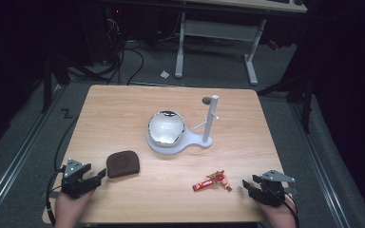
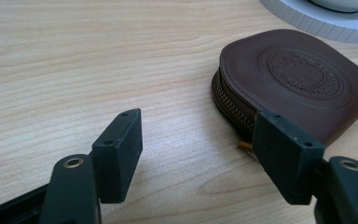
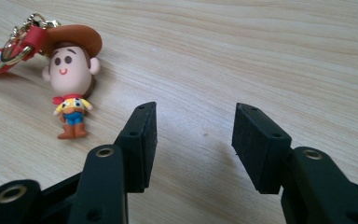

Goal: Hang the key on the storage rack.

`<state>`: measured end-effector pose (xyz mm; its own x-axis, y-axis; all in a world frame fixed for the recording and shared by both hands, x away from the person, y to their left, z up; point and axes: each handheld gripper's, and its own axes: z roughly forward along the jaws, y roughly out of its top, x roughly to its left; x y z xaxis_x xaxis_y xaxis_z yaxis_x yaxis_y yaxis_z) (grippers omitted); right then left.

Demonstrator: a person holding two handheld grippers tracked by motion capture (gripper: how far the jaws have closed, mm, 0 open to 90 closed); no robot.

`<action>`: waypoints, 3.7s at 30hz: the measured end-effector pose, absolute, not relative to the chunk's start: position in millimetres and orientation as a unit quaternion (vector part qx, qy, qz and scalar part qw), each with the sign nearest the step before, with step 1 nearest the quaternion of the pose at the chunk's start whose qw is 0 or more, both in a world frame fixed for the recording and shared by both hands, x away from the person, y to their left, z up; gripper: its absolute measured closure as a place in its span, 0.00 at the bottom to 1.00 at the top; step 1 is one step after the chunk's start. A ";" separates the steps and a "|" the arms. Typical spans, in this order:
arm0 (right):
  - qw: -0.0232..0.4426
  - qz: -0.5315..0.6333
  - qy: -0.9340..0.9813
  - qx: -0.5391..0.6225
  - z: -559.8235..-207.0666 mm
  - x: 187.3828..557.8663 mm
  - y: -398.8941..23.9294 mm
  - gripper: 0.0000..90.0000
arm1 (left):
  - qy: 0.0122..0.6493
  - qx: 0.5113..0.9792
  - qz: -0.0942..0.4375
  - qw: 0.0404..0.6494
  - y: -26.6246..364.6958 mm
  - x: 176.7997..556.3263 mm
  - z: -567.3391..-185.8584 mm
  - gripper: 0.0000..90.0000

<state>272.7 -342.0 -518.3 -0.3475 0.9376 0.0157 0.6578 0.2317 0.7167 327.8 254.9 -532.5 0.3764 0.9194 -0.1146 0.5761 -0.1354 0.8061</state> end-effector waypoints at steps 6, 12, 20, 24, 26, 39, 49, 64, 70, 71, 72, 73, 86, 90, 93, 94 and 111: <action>0.215 0.328 0.758 0.521 -516.9 271.3 -336.3 0.57 | 0.508 0.720 0.221 0.417 250.3 322.6 -525.2 0.40; 0.207 0.338 0.761 0.513 -515.0 269.6 -327.3 0.58 | 0.482 0.728 0.229 0.430 233.7 313.1 -515.9 0.45; 0.192 0.349 0.774 0.492 -514.3 267.5 -309.9 0.58 | 0.432 0.754 0.240 0.432 196.7 301.4 -508.6 0.49; 0.176 0.356 0.781 0.483 -517.2 269.6 -302.0 0.57 | 0.416 0.766 0.228 0.434 180.8 299.4 -510.1 0.48; 0.176 0.357 0.784 0.477 -517.4 270.4 -296.8 0.56 | 0.412 0.768 0.211 0.443 174.7 298.4 -511.1 0.50; 0.177 0.351 0.814 0.427 -514.9 271.9 -265.7 0.91 | 0.401 0.777 0.200 0.442 168.5 297.7 -514.0 0.52; 0.187 0.355 0.822 0.403 -500.5 307.2 -232.1 0.90 | 0.404 0.778 0.191 0.442 173.7 301.2 -517.1 0.52; 0.162 0.323 0.852 0.378 -509.6 326.2 -184.9 0.66 | 0.409 0.778 0.171 0.446 183.4 307.8 -520.2 0.51; 0.165 0.319 0.854 0.376 -505.0 342.7 -171.6 0.59 | 0.409 0.778 0.170 0.446 183.3 307.5 -520.3 0.51; 0.166 0.314 0.857 0.373 -505.8 346.0 -168.7 0.59 | 0.410 0.776 0.168 0.448 183.8 308.0 -520.9 0.51; 0.165 0.306 0.861 0.371 -507.4 350.5 -166.2 0.58 | 0.411 0.776 0.167 0.448 184.5 308.3 -520.9 0.51; 0.164 0.301 0.864 0.369 -508.7 353.2 -165.0 0.58 | 0.413 0.775 0.165 0.449 185.3 308.8 -521.0 0.52; 0.143 0.267 0.888 0.346 -512.5 360.5 -168.6 0.80 | 0.417 0.770 0.164 0.455 190.5 309.7 -519.3 0.51; 0.148 0.287 0.879 0.352 -503.1 359.6 -172.6 1.00 | 0.415 0.770 0.164 0.456 189.8 309.1 -518.5 0.51; 0.152 0.297 0.869 0.366 -490.4 360.3 -180.1 1.00 | 0.414 0.770 0.165 0.456 189.4 308.8 -518.4 0.51; 0.156 0.298 0.868 0.365 -487.3 359.8 -182.6 0.98 | 0.414 0.770 0.165 0.456 189.6 308.7 -518.5 0.51; 0.131 0.232 0.910 0.318 -502.3 366.5 -181.6 0.83 | 0.423 0.766 0.163 0.457 192.5 308.7 -518.8 0.51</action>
<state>366.5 -181.6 -502.3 -0.7638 0.6388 -0.0921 0.5170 0.6910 0.5052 308.7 192.5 -518.8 0.5894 0.7963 -0.1358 0.4976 -0.2255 0.8376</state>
